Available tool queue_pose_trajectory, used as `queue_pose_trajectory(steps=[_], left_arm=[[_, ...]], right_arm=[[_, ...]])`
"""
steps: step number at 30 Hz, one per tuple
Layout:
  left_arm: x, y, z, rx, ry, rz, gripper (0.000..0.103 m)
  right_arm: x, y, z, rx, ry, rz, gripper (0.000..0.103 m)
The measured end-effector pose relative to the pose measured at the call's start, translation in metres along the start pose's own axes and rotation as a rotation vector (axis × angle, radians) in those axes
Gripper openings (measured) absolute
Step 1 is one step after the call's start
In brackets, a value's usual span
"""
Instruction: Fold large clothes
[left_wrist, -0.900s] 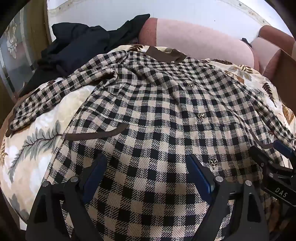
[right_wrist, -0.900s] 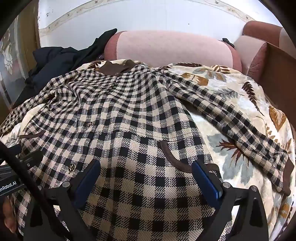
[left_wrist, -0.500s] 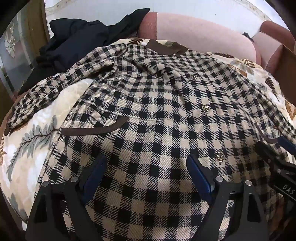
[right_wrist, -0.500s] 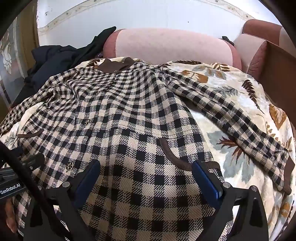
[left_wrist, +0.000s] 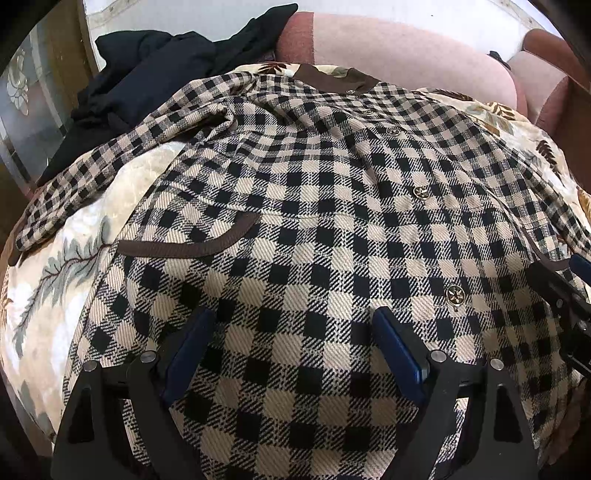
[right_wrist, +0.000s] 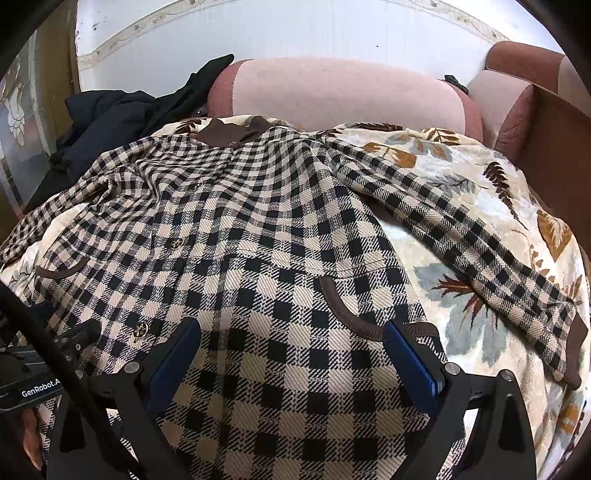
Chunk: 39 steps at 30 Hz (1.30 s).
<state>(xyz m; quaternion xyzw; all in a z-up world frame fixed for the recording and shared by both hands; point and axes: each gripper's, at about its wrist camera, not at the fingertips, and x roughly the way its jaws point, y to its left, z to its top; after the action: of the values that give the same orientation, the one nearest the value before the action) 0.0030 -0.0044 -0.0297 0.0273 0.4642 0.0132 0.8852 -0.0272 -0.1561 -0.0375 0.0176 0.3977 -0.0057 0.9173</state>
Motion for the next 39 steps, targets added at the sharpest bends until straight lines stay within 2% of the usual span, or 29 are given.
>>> queue_pose_trajectory(steps=[10, 18, 24, 32, 39], left_arm=[[0.0, -0.001, 0.004, 0.014, 0.043, -0.019, 0.093], [-0.005, -0.006, -0.001, 0.052, 0.002, 0.01, 0.094], [-0.01, 0.002, -0.001, 0.031, 0.015, -0.046, 0.094], [-0.032, 0.001, 0.004, 0.045, -0.064, -0.049, 0.094], [-0.035, 0.006, 0.009, 0.034, -0.073, -0.053, 0.094]], right_arm=[[-0.001, 0.0, -0.001, -0.004, 0.0, -0.008, 0.1], [-0.001, -0.001, -0.001, -0.001, -0.001, -0.008, 0.1], [-0.002, 0.0, -0.001, -0.003, -0.005, -0.005, 0.1], [-0.003, 0.0, 0.0, -0.001, -0.009, -0.007, 0.1], [-0.003, 0.0, 0.0, 0.0, -0.008, -0.006, 0.1]])
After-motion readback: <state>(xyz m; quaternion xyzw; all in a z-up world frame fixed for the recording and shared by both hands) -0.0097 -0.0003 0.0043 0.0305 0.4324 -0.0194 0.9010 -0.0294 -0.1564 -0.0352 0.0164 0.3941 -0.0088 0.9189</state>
